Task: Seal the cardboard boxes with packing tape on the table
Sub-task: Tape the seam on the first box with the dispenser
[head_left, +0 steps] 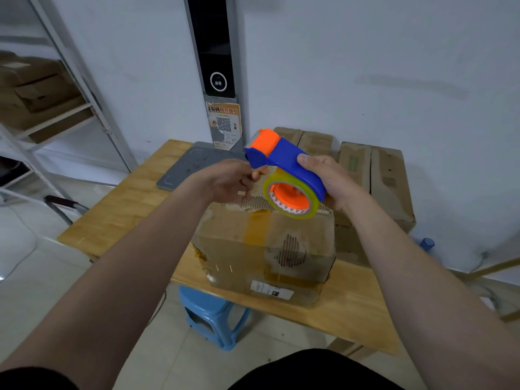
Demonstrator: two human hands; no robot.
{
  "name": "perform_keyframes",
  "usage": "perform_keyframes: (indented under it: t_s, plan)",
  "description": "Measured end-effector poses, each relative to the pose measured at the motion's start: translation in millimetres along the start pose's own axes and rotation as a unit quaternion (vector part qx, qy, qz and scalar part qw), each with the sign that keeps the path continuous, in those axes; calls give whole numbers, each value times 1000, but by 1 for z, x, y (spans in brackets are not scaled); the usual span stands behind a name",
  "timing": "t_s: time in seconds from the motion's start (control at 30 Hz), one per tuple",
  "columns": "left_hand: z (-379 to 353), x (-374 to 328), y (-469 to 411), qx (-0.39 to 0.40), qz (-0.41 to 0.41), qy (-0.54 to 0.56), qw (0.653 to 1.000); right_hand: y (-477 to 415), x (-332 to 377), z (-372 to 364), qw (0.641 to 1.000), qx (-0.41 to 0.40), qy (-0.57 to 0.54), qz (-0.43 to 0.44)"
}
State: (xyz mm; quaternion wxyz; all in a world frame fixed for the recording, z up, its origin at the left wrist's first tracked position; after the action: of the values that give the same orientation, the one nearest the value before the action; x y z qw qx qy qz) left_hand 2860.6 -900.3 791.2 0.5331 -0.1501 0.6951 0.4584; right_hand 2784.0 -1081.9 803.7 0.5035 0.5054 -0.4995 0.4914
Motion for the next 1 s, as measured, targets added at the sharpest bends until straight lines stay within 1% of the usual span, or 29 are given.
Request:
perform_keyframes:
  t_s: [0.1, 0.17, 0.23, 0.3, 0.33, 0.4, 0.5, 0.57, 0.63, 0.77, 0.83, 0.9, 1.0]
  plan:
    - [-5, 0, -3, 19, -16, 45, 999, -4, -8, 1, 998, -13, -54, -9]
    - [-11, 1, -5, 39, -16, 120, 992, -5, -12, 1, 996, -29, -80, -19]
    - [-13, 2, -8, 46, -5, 192, 980, -5, -13, 2, 996, -48, -71, -37]
    - [-9, 2, -10, 30, -1, 219, 975, -6, -12, 6, 994, -82, -57, -54]
    - [-6, 2, -10, 16, -1, 219, 976, -5, -9, 7, 993, -97, -53, -49]
    - [0, 2, -8, -15, 3, 213, 977, -5, -2, 9, 994, -108, -12, -6]
    - [4, -4, -5, -40, -3, 214, 976, -4, 7, -1, 989, -69, 116, 65]
    - [5, -9, -4, -39, -12, 207, 978, -7, 5, -11, 978, -34, 189, 76]
    - [6, -13, -2, -38, -17, 201, 979, -9, 5, -14, 972, -51, 213, 88]
    - [6, -18, 2, -33, -32, 215, 976, -4, 10, -8, 970, -155, 140, 125]
    - [4, -20, 4, -27, -42, 227, 973, -3, 12, -5, 967, -183, 111, 137]
    - [3, -20, 4, -24, -45, 242, 969, -3, 13, -4, 968, -186, 95, 135]
    - [5, -21, 5, -16, -46, 260, 964, -3, 15, -7, 972, -164, 102, 136]
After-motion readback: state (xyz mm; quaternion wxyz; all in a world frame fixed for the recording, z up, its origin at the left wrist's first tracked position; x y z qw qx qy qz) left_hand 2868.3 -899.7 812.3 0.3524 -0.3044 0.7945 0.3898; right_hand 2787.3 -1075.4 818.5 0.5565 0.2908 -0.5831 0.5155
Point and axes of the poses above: each hand's wrist, its own y-axis away from the middle knuckle, its own z-axis out of the back of the hand, x = y × z, the point moved 6 cm from there along -y, towards the middle knuckle, and after that the axes turned 1 degree about -x, right-handed, at the moved point
